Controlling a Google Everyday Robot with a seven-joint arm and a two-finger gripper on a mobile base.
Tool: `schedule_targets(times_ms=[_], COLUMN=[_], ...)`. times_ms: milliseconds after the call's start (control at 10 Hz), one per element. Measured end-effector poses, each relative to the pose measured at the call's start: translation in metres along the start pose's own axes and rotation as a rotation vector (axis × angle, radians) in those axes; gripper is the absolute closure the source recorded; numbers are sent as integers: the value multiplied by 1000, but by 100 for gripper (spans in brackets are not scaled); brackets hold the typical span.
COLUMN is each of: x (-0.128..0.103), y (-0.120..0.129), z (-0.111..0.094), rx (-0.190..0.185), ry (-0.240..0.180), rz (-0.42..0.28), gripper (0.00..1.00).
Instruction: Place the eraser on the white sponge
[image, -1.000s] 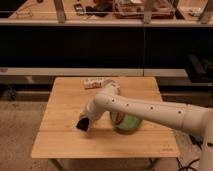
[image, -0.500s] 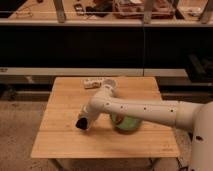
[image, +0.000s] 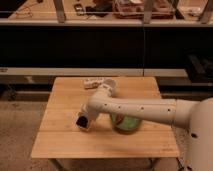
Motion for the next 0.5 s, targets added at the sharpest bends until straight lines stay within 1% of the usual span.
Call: schedule_targets(times_ms=[300, 500], x=[8, 10], y=[4, 2], z=[0, -1], rx=[-7, -1], ry=[21, 28], rz=[28, 43], gripper=[20, 20])
